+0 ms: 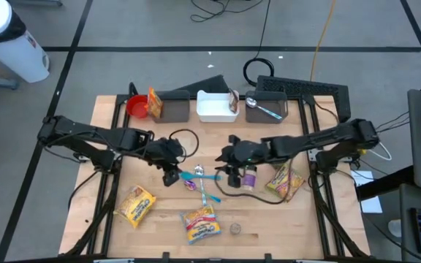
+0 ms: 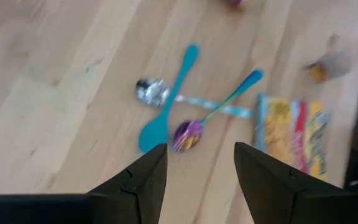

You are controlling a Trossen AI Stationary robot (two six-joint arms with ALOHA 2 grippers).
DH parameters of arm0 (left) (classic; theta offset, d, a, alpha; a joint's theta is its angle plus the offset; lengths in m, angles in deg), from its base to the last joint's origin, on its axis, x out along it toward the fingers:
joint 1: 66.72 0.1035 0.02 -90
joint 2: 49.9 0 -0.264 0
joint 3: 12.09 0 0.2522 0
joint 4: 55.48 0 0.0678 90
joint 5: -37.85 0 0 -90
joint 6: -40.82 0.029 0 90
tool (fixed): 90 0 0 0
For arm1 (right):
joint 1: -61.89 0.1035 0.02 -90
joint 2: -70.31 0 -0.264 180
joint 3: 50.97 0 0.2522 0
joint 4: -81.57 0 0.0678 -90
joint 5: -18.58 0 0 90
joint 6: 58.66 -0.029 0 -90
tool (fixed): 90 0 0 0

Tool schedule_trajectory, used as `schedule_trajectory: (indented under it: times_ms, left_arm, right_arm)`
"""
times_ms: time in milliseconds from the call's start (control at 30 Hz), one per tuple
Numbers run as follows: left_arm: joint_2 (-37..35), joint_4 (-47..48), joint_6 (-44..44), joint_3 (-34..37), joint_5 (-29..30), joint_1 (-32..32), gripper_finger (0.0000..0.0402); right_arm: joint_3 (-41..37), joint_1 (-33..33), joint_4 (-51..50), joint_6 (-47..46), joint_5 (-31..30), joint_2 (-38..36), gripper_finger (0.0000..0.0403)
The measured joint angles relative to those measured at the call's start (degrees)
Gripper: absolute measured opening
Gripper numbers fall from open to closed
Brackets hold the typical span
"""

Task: Pick & Place Food Item
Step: Put the blue baby spoon into the right black bin

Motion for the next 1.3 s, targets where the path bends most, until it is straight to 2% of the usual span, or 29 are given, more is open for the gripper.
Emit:
schedule_trajectory:
  times_ms: [167,400,567,767,933,1067,1167,1300]
  left_arm:
    - [0.0,2.3,-0.9,1.2,3.6,-2.4,0.0195]
    - [-1.4,-1.2,-7.7,9.1,5.3,-5.2,0.0195]
    - [-3.5,-10.9,-14.0,17.9,3.1,-5.5,0.0195]
    - [-6.7,-18.9,-31.9,27.7,-4.4,-3.0,0.0195]
    - [-6.8,-27.2,-45.2,34.5,-6.6,-0.9,0.0195]
    - [-6.8,-40.4,-49.6,38.9,-6.9,-0.1,0.0195]
    - [-6.8,-47.9,-51.0,41.8,-4.2,0.6,0.0195]
    - [-6.8,-49.3,-52.0,44.2,-3.7,1.9,0.0195]
  right_arm:
    - [0.0,-0.7,6.2,0.1,4.2,5.7,0.0132]
    - [0.0,-0.8,8.8,-1.1,4.2,11.3,0.0132]
    - [0.0,-0.9,10.0,-3.7,4.2,12.8,0.0132]
    - [0.0,-0.9,10.0,-6.1,4.2,12.8,0.0132]
    - [0.0,-0.9,10.0,-7.0,4.2,12.8,0.0132]
    - [0.0,-0.9,10.0,-8.8,4.2,12.8,0.0132]
    - [0.0,-0.9,10.0,-9.5,4.2,12.8,0.0132]
    - [0.0,-0.9,10.1,-10.4,4.2,12.7,0.0132]
